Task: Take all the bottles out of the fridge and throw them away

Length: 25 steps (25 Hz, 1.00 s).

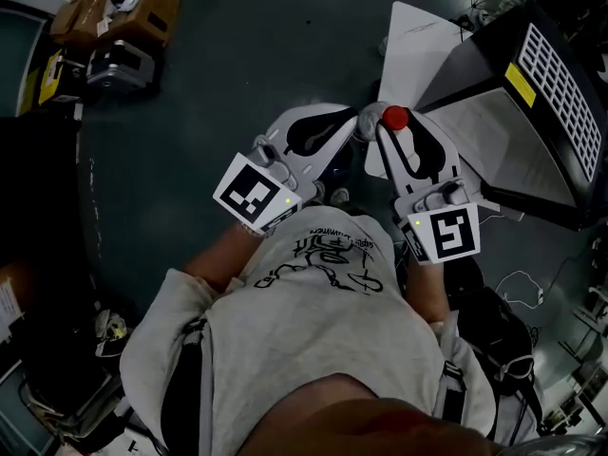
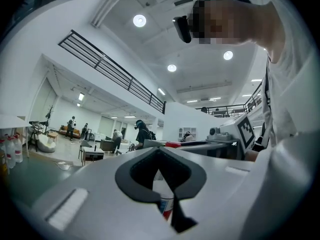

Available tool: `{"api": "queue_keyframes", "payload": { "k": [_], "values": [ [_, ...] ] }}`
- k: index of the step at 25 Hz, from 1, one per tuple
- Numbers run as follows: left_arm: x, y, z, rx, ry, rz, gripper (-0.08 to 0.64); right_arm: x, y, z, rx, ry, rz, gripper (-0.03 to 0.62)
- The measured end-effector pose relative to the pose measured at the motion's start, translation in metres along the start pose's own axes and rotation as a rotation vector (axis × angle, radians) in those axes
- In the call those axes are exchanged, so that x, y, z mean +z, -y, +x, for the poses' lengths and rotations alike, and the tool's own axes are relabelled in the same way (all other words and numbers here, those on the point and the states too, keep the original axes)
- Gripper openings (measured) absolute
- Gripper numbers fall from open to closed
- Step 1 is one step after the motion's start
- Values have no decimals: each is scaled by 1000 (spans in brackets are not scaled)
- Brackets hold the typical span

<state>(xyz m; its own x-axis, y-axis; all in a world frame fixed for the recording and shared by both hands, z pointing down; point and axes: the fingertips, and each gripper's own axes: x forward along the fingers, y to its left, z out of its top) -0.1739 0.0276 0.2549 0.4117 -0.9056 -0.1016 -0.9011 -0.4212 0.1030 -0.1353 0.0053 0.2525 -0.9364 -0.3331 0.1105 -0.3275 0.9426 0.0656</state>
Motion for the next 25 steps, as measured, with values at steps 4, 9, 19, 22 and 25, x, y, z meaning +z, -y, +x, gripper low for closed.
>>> {"api": "queue_keyframes", "payload": {
  "k": [4,9,19,22,25],
  "values": [
    [2,4,5,19,3,5,8,0,4,-2,25,0,1,143],
    [-5,3,10,40,-3,4,9,-5,10,-2,43,0,-2,141],
    [-42,-2,18,60,-41,-6,8,-36,15,6,60,-24,24,141],
    [-59,-4,16,74,-99,-21,8,-48,14,8,70,-43,22,143],
    [-66,-3,15,89,-101,-38,8,-61,11,9,78,-60,54,143]
  ]
}}
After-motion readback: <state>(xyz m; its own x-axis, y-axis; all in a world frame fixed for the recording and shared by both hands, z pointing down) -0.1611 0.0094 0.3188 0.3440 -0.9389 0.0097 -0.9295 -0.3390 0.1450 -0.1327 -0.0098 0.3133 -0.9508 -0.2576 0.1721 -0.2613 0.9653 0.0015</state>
